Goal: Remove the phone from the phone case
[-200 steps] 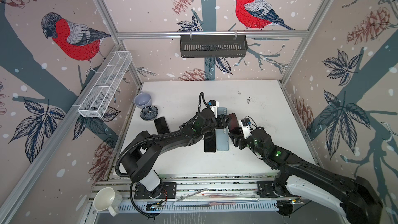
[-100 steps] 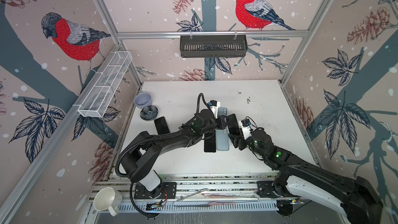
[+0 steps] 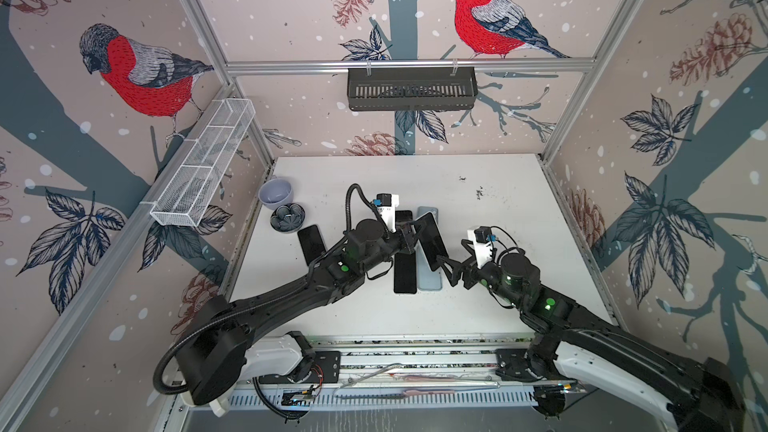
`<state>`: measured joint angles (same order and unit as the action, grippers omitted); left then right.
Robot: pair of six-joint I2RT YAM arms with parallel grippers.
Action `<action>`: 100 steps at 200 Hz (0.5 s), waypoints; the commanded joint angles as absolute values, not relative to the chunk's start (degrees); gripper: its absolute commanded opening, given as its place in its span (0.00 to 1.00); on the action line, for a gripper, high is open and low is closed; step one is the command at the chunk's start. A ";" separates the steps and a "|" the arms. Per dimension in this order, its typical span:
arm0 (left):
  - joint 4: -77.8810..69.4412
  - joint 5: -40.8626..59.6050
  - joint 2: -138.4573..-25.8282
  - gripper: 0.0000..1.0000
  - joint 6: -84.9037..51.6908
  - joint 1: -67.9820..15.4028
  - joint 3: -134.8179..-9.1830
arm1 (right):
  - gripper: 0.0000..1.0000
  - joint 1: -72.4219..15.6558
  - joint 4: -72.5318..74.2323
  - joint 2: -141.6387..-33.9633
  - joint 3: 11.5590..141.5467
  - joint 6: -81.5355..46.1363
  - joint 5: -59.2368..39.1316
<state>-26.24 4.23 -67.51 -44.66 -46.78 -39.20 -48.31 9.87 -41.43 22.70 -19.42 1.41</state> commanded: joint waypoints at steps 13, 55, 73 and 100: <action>-28.11 -1.07 -57.39 0.00 -44.92 -46.35 -34.91 | 1.00 -48.60 10.14 -38.32 22.86 -22.04 -2.89; -27.81 -2.70 -46.10 0.00 -45.99 -46.34 -30.82 | 1.00 -48.65 9.02 -32.38 20.63 -25.85 -2.81; -29.72 -2.64 -44.22 0.00 -47.30 -46.39 -29.26 | 1.00 -48.69 12.00 -29.62 18.19 -28.49 -4.15; -35.32 -0.95 -43.91 0.00 -50.06 -46.39 -26.88 | 1.00 -48.69 19.56 -27.20 13.70 -33.82 -8.44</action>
<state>-25.91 -1.61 -44.27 -46.46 -46.35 -28.34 -48.64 11.66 -28.38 16.21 -27.81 -4.03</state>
